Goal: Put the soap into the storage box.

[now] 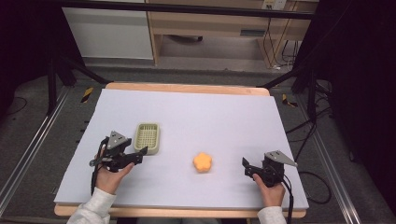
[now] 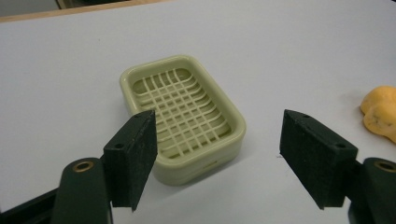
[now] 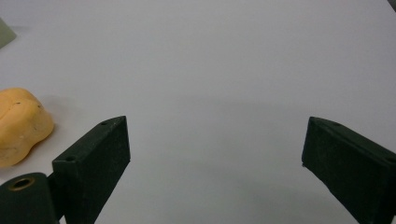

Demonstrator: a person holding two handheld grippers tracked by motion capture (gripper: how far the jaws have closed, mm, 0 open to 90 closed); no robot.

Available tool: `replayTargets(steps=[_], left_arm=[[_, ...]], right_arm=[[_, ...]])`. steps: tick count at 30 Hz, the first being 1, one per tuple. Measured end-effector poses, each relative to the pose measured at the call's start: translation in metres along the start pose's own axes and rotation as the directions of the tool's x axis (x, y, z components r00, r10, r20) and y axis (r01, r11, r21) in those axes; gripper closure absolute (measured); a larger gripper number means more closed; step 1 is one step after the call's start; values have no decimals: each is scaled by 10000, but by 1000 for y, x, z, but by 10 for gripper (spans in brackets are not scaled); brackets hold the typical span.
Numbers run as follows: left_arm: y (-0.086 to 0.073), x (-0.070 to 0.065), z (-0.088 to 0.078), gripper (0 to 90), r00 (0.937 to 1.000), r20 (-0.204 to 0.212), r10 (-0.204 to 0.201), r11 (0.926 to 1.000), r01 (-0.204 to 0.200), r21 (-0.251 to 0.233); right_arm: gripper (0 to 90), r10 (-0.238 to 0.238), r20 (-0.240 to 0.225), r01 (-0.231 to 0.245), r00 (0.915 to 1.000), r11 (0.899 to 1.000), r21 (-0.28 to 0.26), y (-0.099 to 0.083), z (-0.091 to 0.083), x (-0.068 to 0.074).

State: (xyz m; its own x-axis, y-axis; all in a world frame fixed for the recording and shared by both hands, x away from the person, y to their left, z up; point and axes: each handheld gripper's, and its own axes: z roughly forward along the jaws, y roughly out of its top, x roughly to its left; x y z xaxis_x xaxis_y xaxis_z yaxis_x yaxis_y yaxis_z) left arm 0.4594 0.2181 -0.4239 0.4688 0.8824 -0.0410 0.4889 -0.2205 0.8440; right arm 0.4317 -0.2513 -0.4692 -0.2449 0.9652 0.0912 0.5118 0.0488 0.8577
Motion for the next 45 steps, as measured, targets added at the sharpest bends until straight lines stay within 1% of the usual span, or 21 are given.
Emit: replayTargets(steps=[1, 2, 6, 7, 8, 11, 13, 17, 21, 25, 27, 31, 34, 37, 43, 45], left_arm=[[0, 0, 0, 274, 10000, 0, 0, 10000, 0, 0], [3, -5, 2, 274, 10000, 62, 71, 9999, -71, -71], [9, -16, 8, 273, 9992, 207, 340, 9994, -339, -74], [9, -16, 8, 272, 9992, 207, 340, 9994, -339, -74], [11, -21, 9, 272, 9989, 276, 378, 9992, -375, -140], [13, -27, 12, 272, 9980, 397, 495, 9987, -491, -97], [14, -30, 13, 272, 9974, 433, 575, 9983, -572, -87], [17, -34, 16, 272, 9974, 529, 494, 9987, -488, -115], [20, -40, 19, 270, 9965, 635, 535, 9985, -527, -149], [23, -45, 22, 268, 9957, 671, 635, 9980, -632, -65], [25, -49, 23, 268, 9951, 785, 597, 9981, -584, -177], [29, -54, 24, 268, 9934, 835, 781, 9969, -773, -126], [32, -57, 25, 269, 9927, 913, 794, 9968, -780, -185], [35, -59, 26, 269, 9920, 953, 829, 9965, -817, -172], [41, -70, 31, 266, 9872, 1202, 1049, 9945, -1049, -65], [42, -73, 32, 265, 9858, 1301, 1058, 9943, -1063, -26]], right_arm=[[79, -10, 5, 10, 10000, 10000, 25, 0, 0, 0], [79, -31, 43, 30, 10000, 10000, 40, 0, 0, 0], [80, -88, 39, 88, 10000, 10000, 29, 0, 0, 1], [80, -88, 39, 88, 10000, 10000, 29, 0, 0, 1], [80, -88, 64, 88, 9999, 10000, 43, 0, 0, 1], [80, -91, 55, 91, 9999, 9999, 49, 0, 0, 1], [80, -101, 24, 101, 9999, 9999, 43, 0, 0, 1], [81, -94, 36, 94, 9999, 10000, 4, 0, 0, 1], [81, -86, 11, 86, 10000, 10000, -16, 1, -1, 1], [80, -132, 29, 132, 9999, 9999, 12, 0, 0, 1], [80, -84, 41, 84, 10000, 10000, -22, 1, -1, 1], [80, -103, 0, 103, 9999, 9999, 16, 1, -1, 2], [80, -212, 15, 212, 9998, 9998, 39, 1, 0, 2], [80, -169, 12, 169, 9999, 9999, 27, 1, -1, 3], [81, -156, 2, 156, 9999, 9999, 24, 0, -1, 2], [80, -179, -4, 179, 9998, 9998, 12, 0, -1, 2]])
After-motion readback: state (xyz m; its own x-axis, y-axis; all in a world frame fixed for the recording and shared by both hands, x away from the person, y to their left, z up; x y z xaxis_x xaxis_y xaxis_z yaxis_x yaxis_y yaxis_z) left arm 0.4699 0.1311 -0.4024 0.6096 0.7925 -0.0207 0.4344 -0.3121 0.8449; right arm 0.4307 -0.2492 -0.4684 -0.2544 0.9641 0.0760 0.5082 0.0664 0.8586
